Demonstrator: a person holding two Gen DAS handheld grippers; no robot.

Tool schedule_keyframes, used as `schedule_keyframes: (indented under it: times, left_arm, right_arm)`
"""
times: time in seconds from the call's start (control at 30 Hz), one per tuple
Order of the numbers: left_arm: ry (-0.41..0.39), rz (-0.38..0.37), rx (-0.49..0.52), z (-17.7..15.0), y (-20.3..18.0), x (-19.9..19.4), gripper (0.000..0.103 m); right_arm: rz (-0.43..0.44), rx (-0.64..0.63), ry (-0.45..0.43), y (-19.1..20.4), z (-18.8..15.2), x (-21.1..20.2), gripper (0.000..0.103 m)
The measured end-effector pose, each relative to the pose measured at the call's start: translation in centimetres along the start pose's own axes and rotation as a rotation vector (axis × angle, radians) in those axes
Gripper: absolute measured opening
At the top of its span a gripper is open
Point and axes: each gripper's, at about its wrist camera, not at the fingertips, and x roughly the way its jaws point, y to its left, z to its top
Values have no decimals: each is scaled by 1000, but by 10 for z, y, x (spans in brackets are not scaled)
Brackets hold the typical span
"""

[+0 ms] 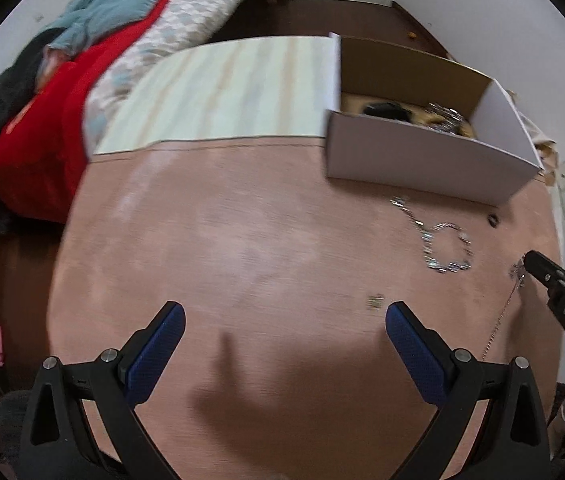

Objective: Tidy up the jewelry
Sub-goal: 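Grasp thin silver chain with right gripper while left grasps gold earring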

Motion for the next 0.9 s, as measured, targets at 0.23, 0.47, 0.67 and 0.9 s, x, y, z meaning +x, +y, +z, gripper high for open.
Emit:
schedule_keyframes:
  times: [0.23,0.47,0.67,0.9]
  left_arm:
    - [34,-58,50,0,-28,16,85]
    - [36,-64,90,-2,-44,24,18]
    - [25,-69,119,-5,-50,25,6]
    - [-11,-111,105,1,-44,-4,6]
  right_arm:
    - [-17,55,-15,-27,0,-17,2]
    - [-34,62,-8,-33,-2,-19,3]
    - [-24,58,-31,-28,2,-29,3]
    - [49,46,-82,-15,16,-64,2]
